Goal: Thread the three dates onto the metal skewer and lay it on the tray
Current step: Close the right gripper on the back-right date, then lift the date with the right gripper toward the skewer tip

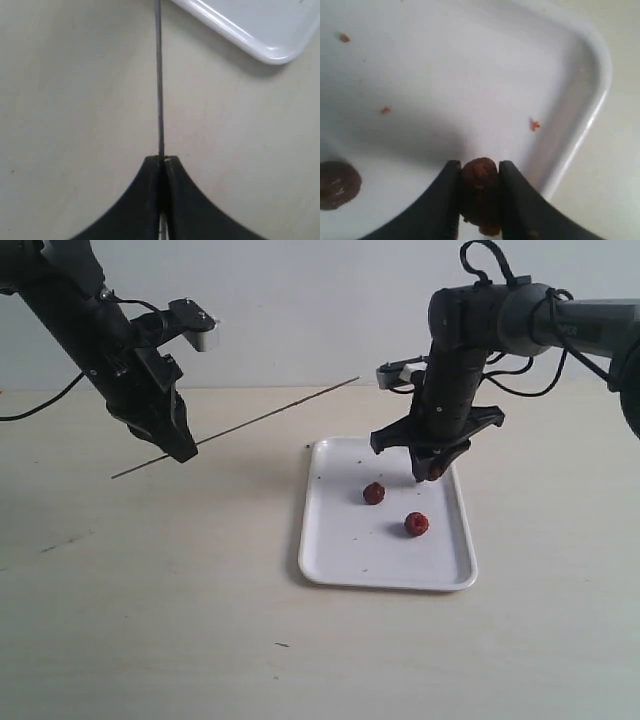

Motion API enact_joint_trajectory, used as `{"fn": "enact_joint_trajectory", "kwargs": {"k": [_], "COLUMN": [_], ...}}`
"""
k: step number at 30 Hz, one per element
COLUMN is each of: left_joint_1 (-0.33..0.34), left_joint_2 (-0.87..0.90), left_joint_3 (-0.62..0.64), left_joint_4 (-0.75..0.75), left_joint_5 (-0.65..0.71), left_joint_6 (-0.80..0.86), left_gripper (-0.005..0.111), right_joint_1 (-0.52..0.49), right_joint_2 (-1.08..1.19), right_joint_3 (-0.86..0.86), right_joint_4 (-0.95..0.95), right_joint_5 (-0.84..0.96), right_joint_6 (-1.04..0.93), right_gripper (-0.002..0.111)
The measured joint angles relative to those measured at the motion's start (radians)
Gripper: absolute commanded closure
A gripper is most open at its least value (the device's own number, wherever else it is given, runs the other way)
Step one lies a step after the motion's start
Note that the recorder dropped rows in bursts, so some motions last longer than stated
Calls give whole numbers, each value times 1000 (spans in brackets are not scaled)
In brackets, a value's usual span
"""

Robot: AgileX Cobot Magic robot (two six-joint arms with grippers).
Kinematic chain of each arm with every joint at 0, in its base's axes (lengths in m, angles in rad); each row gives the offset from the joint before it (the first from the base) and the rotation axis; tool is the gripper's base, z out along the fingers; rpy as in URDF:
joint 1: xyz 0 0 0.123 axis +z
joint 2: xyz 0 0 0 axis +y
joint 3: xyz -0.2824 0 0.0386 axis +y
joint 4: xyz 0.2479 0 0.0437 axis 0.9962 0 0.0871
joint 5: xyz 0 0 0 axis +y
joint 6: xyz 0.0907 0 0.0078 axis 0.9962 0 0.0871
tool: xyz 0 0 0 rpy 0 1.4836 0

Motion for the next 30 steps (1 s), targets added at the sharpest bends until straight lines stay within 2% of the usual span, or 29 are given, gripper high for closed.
{"fn": "enact_joint_trajectory", "kwargs": {"k": [4, 11, 20, 30], "left_joint_1": [0, 0, 0, 0], "left_joint_2": [14, 77, 146, 157], "left_joint_3": [0, 0, 0, 0], "left_joint_4": [-2, -7, -112, -186], "left_joint_5": [-44, -180, -261, -290], "left_joint_6": [44, 103, 269, 354], "left_gripper": [107, 107, 107, 107], "right_joint_1": [-39, -155, -258, -262], "right_joint_2": [-27, -77, -81, -81], "right_joint_3": [-56, -80, -80, -80], "right_joint_4": [78, 367, 718, 822], "right_joint_5": [76, 102, 108, 109], "right_joint_6": [-70, -199, -347, -389], "right_gripper": [84, 84, 84, 84]}}
